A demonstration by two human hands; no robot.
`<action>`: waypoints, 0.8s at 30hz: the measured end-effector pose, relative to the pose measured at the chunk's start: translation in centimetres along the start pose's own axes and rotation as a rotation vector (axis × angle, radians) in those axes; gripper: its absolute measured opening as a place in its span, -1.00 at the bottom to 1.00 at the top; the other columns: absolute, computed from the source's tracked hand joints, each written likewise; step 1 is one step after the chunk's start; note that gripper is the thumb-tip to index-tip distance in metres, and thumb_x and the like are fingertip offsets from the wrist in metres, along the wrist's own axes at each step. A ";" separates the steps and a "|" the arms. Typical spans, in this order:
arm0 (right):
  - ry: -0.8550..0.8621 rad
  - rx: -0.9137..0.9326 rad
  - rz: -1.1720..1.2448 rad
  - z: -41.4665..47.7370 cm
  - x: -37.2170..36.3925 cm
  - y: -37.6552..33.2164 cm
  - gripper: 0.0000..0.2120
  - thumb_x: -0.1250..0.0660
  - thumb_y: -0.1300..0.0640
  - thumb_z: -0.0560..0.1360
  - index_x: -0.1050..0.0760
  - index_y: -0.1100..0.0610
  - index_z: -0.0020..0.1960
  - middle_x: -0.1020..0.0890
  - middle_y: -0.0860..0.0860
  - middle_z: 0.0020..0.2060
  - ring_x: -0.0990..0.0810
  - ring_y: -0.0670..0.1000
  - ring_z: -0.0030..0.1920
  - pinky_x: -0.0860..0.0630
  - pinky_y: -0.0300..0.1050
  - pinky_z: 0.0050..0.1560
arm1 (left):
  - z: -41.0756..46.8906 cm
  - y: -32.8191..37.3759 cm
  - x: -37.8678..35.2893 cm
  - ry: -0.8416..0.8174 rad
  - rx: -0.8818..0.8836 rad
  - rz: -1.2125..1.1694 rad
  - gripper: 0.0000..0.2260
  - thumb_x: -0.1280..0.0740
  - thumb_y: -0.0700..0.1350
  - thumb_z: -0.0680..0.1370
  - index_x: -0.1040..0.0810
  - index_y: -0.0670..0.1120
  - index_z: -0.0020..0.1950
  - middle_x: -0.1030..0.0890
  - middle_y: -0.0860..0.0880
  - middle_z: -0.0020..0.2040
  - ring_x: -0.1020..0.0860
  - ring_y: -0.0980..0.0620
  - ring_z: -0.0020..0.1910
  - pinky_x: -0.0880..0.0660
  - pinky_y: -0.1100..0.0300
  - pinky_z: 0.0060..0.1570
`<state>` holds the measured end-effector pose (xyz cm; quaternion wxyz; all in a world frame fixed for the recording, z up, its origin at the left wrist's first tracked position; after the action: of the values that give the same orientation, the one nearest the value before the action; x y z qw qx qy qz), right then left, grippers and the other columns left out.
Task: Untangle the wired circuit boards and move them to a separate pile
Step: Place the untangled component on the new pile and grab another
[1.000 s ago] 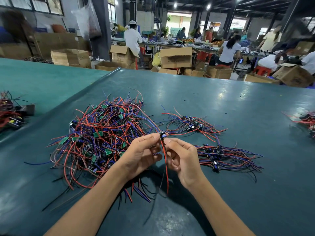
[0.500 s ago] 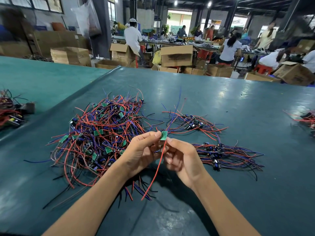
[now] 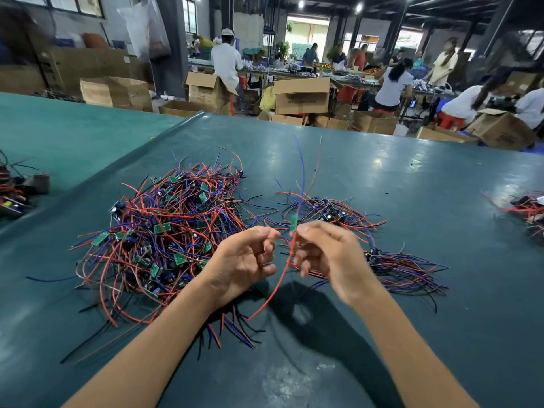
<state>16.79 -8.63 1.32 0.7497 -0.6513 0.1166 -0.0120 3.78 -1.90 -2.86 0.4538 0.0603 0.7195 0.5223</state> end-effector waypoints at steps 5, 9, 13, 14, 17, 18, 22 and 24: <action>0.012 0.083 0.025 1.2 5.1 -7.3 -0.86 -0.26 0.17 0.52 -0.53 0.18 -0.16 -0.64 0.26 -0.22 -0.67 0.26 -0.23 -0.66 0.18 -0.10 | 0.4 -0.3 0.3 -0.021 0.015 0.022 -0.82 -0.40 -0.01 0.45 -0.65 -0.09 -0.06 -0.48 0.01 -0.25 -0.36 0.08 -0.31 -0.34 0.19 -0.32; -0.021 0.000 -0.116 1.7 8.4 -9.6 -0.88 -0.15 0.20 0.62 -0.34 0.16 -0.09 -0.57 0.23 -0.31 -0.58 0.22 -0.37 -0.64 0.20 -0.19 | 0.5 -0.4 0.2 -0.045 0.014 0.034 -0.71 -0.51 0.07 0.38 -0.66 -0.09 -0.03 -0.48 0.02 -0.24 -0.36 0.08 -0.31 -0.35 0.19 -0.33; -0.046 -0.106 -0.388 1.2 10.9 -8.1 -0.86 -0.18 0.22 0.65 -0.35 0.16 -0.10 -0.48 0.18 -0.33 -0.46 0.14 -0.45 -0.59 0.17 -0.29 | 0.4 -0.1 0.3 -0.044 0.014 0.039 -0.63 -0.58 0.11 0.30 -0.67 -0.09 -0.04 -0.47 0.02 -0.24 -0.34 0.07 -0.30 -0.34 0.19 -0.33; -0.034 -0.126 -0.446 1.1 11.4 -7.5 -0.86 -0.19 0.22 0.64 -0.37 0.16 -0.10 -0.47 0.14 -0.35 -0.42 0.10 -0.47 -0.56 0.08 -0.38 | 0.4 -0.1 0.3 -0.042 0.013 0.041 -0.63 -0.58 0.11 0.29 -0.67 -0.09 -0.04 -0.47 0.02 -0.24 -0.34 0.07 -0.31 -0.33 0.19 -0.33; 0.024 -0.147 -0.686 1.0 13.2 -5.4 -0.84 -0.24 0.18 0.64 -0.44 0.03 -0.11 -0.47 0.00 -0.43 -0.31 -0.04 -0.54 -0.33 -0.20 -0.52 | 0.4 -0.2 0.3 -0.038 0.011 0.047 -0.65 -0.56 0.10 0.31 -0.66 -0.09 -0.04 -0.47 0.01 -0.24 -0.34 0.07 -0.31 -0.33 0.19 -0.33; 0.028 -0.122 -0.841 1.0 13.6 -4.9 -0.86 -0.27 0.14 0.63 -0.44 0.00 -0.10 -0.46 -0.05 -0.46 -0.31 -0.08 -0.53 -0.31 -0.20 -0.48 | 0.4 -0.2 0.4 -0.034 0.011 0.048 -0.68 -0.54 0.08 0.34 -0.66 -0.09 -0.03 -0.46 0.01 -0.24 -0.33 0.07 -0.32 -0.32 0.19 -0.33; -0.051 -0.068 -1.291 0.5 14.3 -2.6 -0.90 -0.32 -0.01 0.59 -0.42 -0.08 -0.07 -0.53 -0.08 -0.43 -0.41 -0.13 -0.41 -0.40 -0.23 -0.27 | 0.3 -0.1 0.3 -0.019 0.011 0.049 -0.73 -0.47 0.06 0.39 -0.67 -0.09 -0.03 -0.46 0.01 -0.25 -0.33 0.06 -0.33 -0.31 0.18 -0.34; -0.100 -0.078 -1.406 0.1 14.6 -1.6 -0.90 -0.33 -0.04 0.58 -0.41 -0.10 -0.06 -0.57 -0.08 -0.38 -0.48 -0.13 -0.34 -0.49 -0.10 -0.16 | 0.2 0.0 0.2 -0.015 0.009 0.051 -0.75 -0.45 0.05 0.41 -0.67 -0.09 -0.04 -0.46 0.01 -0.25 -0.33 0.06 -0.33 -0.30 0.18 -0.34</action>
<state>31.23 -11.27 0.55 0.5450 -0.5984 -0.3659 -0.4593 3.83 -1.67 -3.01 0.4453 0.0846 0.7168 0.5299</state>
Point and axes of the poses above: each hand's wrist, its own z-axis towards the middle knuckle, its own x-axis out of the back of the hand, y = z × x, the point moved 6 cm from there along z, towards the middle knuckle
